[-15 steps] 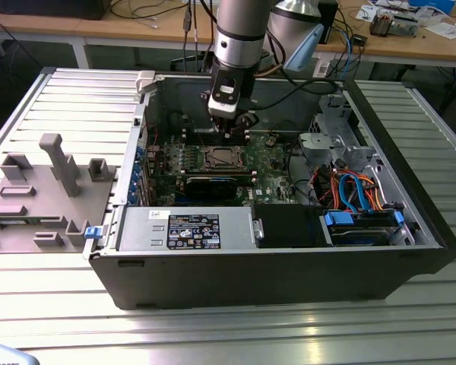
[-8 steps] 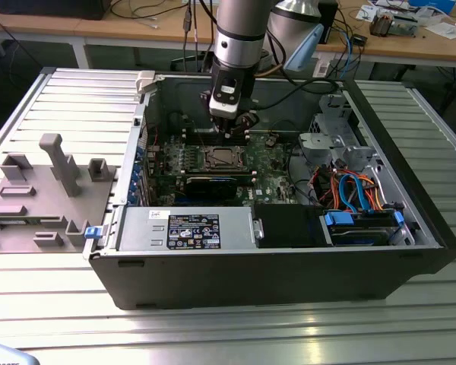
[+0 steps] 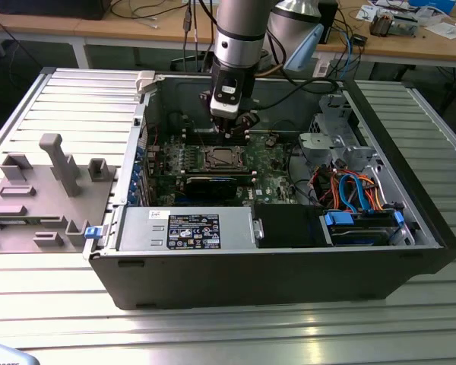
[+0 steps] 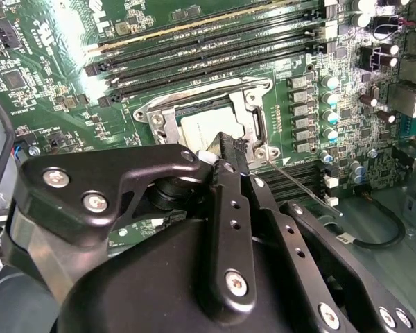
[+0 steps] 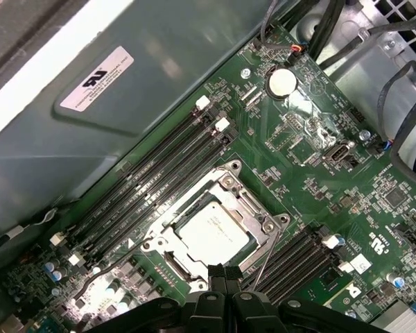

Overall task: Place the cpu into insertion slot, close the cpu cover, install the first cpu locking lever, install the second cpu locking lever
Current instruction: 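Install the first cpu locking lever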

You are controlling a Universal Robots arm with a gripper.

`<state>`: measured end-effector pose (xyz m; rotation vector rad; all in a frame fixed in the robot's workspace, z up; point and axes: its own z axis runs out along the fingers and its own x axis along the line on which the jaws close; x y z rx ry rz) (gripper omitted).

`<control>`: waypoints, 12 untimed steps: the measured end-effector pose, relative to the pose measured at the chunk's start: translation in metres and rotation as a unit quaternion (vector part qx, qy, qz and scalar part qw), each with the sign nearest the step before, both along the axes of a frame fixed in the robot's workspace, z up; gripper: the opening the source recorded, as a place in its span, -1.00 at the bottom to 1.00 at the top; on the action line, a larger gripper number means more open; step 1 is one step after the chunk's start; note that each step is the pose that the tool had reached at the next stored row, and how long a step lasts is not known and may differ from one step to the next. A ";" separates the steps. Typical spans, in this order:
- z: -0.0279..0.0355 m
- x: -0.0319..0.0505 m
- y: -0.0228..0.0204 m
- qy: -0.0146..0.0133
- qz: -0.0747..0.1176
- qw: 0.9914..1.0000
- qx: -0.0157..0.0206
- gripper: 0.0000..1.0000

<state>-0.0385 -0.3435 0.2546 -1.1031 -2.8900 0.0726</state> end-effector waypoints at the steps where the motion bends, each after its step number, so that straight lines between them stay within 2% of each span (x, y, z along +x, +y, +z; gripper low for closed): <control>1: 0.0000 0.0000 0.0000 0.000 0.001 1.000 0.000 -0.79; 12: 0.0000 0.0000 0.0000 0.000 0.011 1.000 0.000 -0.79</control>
